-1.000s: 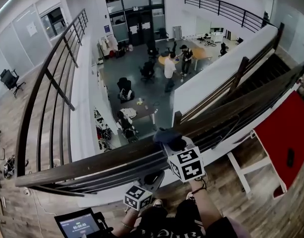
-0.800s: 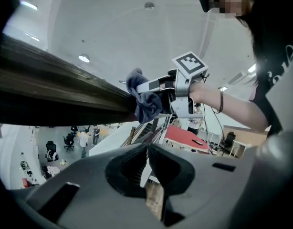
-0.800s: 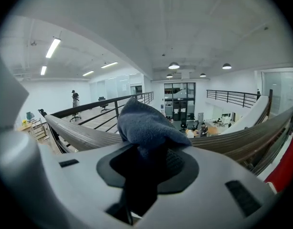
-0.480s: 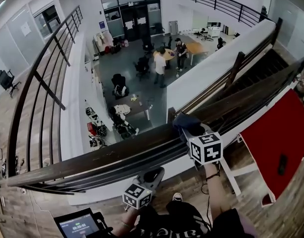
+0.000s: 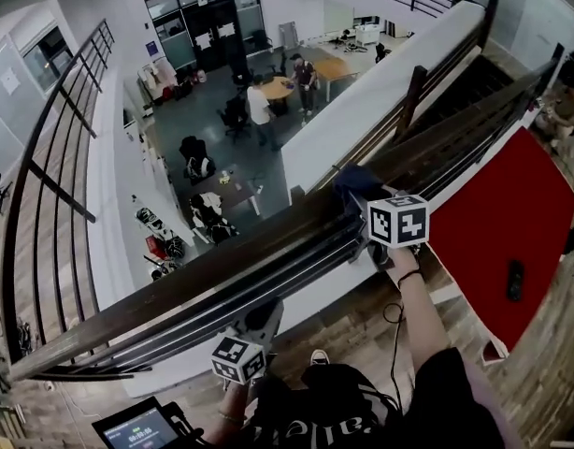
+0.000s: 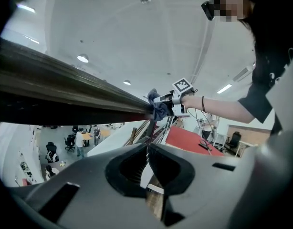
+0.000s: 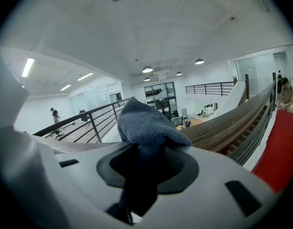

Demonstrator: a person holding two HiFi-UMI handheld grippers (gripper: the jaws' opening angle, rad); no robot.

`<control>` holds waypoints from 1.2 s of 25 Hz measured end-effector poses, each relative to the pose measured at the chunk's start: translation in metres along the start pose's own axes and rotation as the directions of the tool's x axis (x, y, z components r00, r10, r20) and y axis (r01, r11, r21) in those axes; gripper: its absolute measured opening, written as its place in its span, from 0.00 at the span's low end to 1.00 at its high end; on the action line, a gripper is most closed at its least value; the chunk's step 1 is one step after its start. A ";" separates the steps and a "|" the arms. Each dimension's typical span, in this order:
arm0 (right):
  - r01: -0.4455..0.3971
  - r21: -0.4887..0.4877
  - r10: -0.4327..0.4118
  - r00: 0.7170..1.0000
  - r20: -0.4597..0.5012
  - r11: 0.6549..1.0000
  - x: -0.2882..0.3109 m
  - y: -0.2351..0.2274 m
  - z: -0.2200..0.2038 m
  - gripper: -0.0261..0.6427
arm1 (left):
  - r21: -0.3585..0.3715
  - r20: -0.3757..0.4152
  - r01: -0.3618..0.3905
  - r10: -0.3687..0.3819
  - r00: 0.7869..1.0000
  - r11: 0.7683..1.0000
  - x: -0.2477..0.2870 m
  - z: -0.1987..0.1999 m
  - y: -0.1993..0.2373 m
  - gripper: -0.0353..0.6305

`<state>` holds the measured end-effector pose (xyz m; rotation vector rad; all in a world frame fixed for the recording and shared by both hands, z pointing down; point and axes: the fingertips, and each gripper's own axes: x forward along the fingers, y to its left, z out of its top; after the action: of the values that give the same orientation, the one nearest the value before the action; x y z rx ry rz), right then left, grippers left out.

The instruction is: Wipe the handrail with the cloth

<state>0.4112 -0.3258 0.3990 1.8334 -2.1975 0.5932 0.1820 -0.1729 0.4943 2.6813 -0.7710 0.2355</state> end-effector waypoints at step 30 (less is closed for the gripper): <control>-0.076 0.098 0.088 0.989 -0.122 0.992 -0.015 0.163 -0.122 0.19 | -0.036 0.015 -0.075 0.076 0.997 0.997 -0.133 -0.020 0.040 0.06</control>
<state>0.2446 -0.2360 0.4754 1.7041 -2.2044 0.8173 0.0477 -0.1326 0.4912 2.6268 -0.8742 0.2164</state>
